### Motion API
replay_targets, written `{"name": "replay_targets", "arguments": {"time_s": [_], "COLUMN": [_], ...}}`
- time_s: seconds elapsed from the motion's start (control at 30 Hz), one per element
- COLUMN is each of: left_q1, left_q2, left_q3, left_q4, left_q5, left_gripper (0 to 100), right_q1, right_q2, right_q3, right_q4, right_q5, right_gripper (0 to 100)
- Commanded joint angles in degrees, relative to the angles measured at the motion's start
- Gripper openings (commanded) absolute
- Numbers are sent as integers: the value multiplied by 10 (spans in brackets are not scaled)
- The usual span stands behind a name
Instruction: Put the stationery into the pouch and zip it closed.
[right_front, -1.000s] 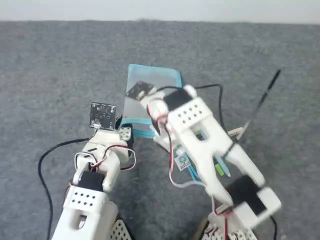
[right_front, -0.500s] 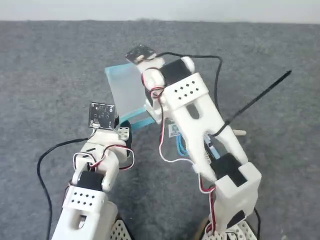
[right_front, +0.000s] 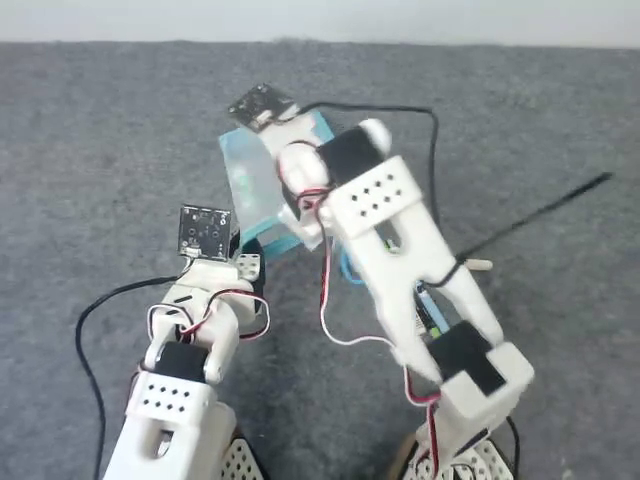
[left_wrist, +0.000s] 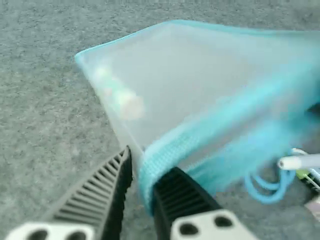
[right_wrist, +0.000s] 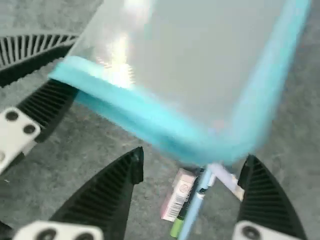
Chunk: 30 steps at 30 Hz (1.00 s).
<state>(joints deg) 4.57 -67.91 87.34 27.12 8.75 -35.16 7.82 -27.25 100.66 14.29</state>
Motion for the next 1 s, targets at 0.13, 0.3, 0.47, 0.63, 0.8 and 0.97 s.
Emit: {"name": "replay_targets", "arguments": {"time_s": [0.13,0.3,0.47,0.63,0.8,0.97], "left_q1": [-22,-41,-46,-46,-46,-46], "left_q2": [-11,-11,-11,-11,-11,-11], "left_q3": [-10,-11,-8,-7,-7,-7], "left_q4": [-23,-23,-22,-22,-20,-21], "left_q5": [-9,-9,-9,-11,-11,-11], "left_gripper": [11,11,11,11,11,11], "right_q1": [137,247,358,357,327,326], "right_q2": [-182,-245,-246,-231,-203,-113], "right_q3": [156,354,508,570,577,577], "right_q4": [21,-20,-193,-296,-364,-421], "right_q5": [70,153,280,383,443,512], "right_gripper": [307,307,307,310,310,310]}}
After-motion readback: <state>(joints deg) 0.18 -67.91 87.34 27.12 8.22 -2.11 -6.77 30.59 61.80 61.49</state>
